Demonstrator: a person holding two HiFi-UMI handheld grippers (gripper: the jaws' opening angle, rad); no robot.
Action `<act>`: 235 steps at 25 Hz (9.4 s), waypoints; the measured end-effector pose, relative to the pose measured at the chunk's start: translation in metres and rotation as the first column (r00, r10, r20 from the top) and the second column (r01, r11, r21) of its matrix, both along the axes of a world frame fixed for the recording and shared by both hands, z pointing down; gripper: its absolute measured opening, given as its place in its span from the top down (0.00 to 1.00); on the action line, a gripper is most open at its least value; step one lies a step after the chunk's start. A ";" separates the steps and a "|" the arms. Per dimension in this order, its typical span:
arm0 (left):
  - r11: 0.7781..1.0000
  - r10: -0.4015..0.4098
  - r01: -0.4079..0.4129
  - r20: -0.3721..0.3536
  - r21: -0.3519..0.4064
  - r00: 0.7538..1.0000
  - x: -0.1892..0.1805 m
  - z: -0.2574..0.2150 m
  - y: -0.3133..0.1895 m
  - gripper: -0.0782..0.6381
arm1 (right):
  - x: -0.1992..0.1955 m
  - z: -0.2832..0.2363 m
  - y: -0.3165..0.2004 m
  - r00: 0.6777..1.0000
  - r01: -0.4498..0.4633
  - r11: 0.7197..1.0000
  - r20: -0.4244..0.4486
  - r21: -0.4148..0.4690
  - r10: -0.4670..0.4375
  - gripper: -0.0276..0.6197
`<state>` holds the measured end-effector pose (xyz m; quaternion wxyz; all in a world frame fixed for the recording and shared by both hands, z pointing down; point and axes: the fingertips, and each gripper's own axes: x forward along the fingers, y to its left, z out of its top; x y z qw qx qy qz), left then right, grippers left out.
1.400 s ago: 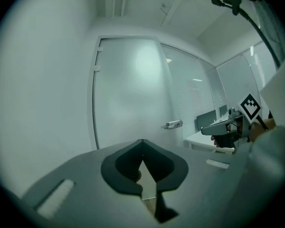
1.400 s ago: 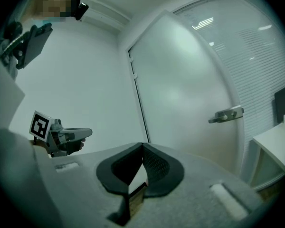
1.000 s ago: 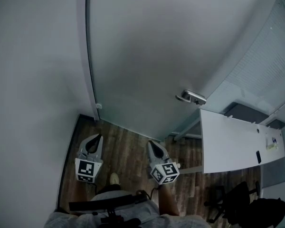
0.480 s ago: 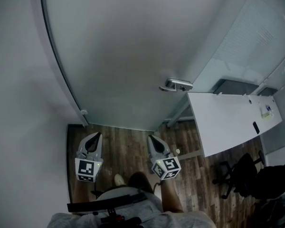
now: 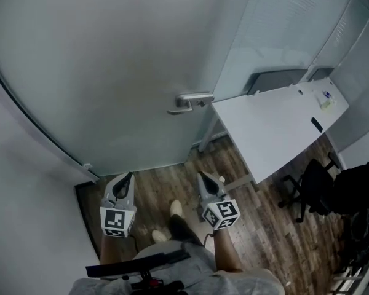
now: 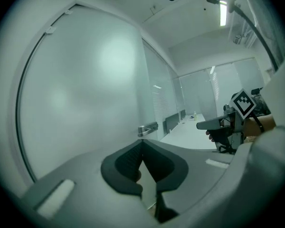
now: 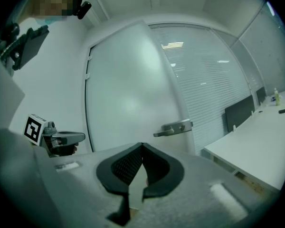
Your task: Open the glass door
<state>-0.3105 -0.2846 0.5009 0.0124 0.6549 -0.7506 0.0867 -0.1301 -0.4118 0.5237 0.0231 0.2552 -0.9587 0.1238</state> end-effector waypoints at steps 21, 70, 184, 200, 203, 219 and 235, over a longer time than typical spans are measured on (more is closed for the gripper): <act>0.978 0.209 -0.205 0.124 -0.043 0.970 0.019 0.015 -0.180 0.89 | 0.025 0.013 -0.122 0.989 -0.143 0.989 -0.029 -0.027 0.142 0.95; 0.735 0.641 -0.273 0.506 -0.620 0.577 0.004 0.125 -0.350 0.63 | 0.072 0.041 -0.192 0.963 -0.268 0.960 -0.032 -0.084 0.266 0.95; 0.605 0.793 -0.443 0.549 -0.662 0.262 0.149 0.131 -0.097 0.89 | 0.195 0.012 0.081 0.866 -0.499 0.866 0.013 -0.024 0.500 0.95; 0.588 0.804 -0.456 0.546 -0.668 0.237 0.162 0.131 -0.049 0.87 | 0.244 0.028 0.128 0.842 -0.539 0.840 0.000 -0.062 0.540 0.95; 0.583 0.807 -0.458 0.546 -0.671 0.226 0.162 0.130 -0.040 0.87 | 0.244 0.027 0.136 0.842 -0.538 0.841 0.003 -0.064 0.539 0.95; 0.570 0.808 -0.465 0.564 -0.677 0.170 0.172 0.133 0.020 0.86 | 0.264 0.036 0.198 0.843 -0.537 0.841 -0.001 -0.064 0.538 0.95; 0.539 0.825 -0.458 0.553 -0.707 0.118 0.175 0.137 0.099 0.83 | 0.273 0.034 0.267 0.851 -0.523 0.850 0.009 -0.057 0.524 0.95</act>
